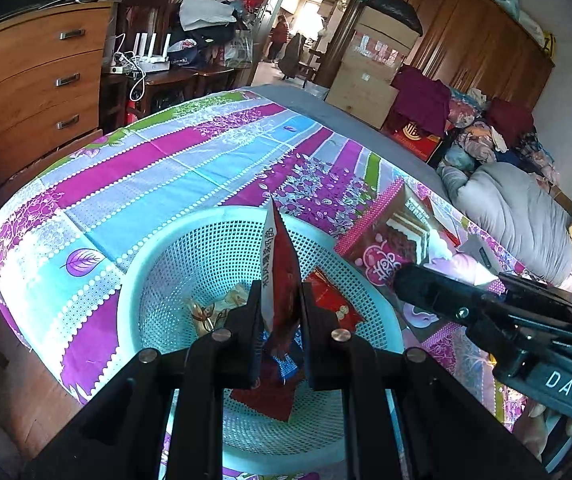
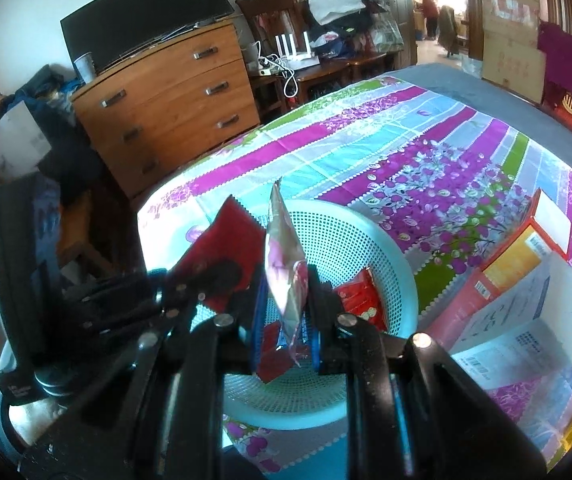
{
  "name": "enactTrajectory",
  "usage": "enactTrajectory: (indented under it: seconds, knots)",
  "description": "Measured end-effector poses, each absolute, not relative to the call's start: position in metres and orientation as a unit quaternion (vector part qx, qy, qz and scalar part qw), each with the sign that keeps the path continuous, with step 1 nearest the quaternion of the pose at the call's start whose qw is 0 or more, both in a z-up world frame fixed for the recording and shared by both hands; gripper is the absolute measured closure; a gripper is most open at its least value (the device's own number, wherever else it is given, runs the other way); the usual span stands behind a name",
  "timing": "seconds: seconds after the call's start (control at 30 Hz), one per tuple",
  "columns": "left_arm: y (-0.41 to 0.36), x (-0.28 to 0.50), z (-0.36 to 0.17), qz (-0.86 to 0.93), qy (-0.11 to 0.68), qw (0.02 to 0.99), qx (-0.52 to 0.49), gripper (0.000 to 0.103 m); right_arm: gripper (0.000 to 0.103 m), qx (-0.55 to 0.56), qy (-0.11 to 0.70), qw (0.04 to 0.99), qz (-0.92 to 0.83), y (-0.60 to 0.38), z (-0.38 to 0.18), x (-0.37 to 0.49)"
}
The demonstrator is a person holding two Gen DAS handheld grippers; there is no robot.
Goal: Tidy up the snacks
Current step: 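Open left tool over the basket while right tool releases the pink bag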
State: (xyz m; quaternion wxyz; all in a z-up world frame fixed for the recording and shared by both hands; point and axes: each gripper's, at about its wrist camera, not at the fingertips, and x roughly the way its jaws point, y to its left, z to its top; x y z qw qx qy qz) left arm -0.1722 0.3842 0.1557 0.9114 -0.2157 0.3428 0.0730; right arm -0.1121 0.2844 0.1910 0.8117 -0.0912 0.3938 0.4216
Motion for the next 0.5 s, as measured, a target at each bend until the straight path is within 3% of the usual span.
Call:
enactTrajectory:
  seconds: [0.5]
  knots:
    - [0.3837, -0.1637, 0.1459, 0.079, 0.364, 0.904, -0.212, 0.088, 0.085, -0.092, 0.399, 0.809, 0.422, 0.2894, 0.1858, -0.1121]
